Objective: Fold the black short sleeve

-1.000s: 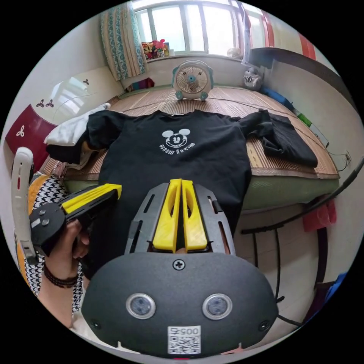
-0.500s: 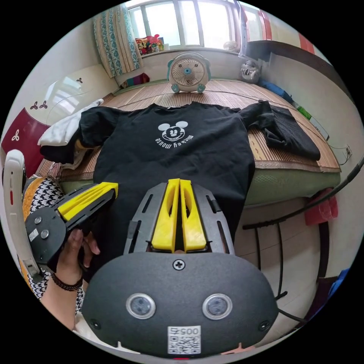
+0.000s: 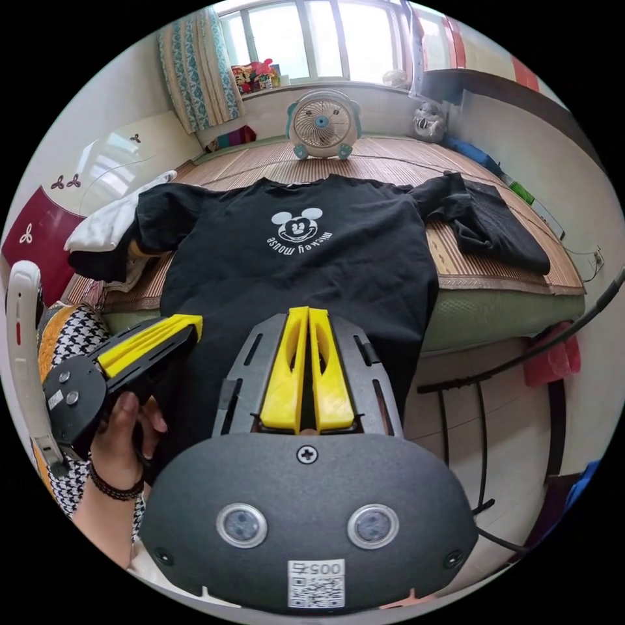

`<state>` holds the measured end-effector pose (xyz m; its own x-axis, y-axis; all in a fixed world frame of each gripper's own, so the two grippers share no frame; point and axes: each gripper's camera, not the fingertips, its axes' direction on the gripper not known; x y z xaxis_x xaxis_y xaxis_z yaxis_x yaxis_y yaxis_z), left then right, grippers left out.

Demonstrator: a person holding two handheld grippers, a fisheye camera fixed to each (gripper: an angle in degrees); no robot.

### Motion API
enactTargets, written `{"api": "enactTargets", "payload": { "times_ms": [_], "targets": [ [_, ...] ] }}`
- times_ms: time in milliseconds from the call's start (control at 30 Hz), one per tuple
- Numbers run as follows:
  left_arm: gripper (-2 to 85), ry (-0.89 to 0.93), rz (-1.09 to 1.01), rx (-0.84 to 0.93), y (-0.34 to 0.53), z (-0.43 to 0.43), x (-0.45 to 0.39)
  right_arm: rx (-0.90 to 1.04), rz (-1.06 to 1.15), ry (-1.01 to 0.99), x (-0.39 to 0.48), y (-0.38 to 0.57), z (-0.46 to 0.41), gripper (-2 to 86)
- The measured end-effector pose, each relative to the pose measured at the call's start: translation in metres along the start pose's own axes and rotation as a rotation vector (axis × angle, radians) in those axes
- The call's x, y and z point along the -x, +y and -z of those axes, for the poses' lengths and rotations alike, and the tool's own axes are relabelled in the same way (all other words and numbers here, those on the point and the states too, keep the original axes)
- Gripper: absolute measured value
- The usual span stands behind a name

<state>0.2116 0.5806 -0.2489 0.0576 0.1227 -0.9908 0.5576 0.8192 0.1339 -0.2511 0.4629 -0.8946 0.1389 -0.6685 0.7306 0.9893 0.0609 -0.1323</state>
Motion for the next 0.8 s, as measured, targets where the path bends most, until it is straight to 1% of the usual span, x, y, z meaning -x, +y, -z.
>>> {"api": "enactTargets", "payload": {
  "times_ms": [167, 433, 500, 800],
  "targets": [
    [-0.6, 0.033, 0.017, 0.001, 0.002, -0.001, 0.005, 0.007, 0.01, 0.014, 0.005, 0.005, -0.005, 1.2],
    [-0.5, 0.203, 0.086, 0.006, 0.006, -0.003, 0.031, 0.009, -0.002, -0.022, 0.001, 0.015, -0.011, 2.8],
    [-0.6, 0.217, 0.081, 0.008, 0.007, -0.002, 0.031, 0.009, -0.001, -0.022, 0.002, 0.017, -0.012, 3.4],
    [-0.5, 0.109, -0.003, 0.041, 0.008, 0.004, 0.003, 0.01, 0.008, -0.002, 0.009, 0.027, -0.017, 4.6]
  ]
}}
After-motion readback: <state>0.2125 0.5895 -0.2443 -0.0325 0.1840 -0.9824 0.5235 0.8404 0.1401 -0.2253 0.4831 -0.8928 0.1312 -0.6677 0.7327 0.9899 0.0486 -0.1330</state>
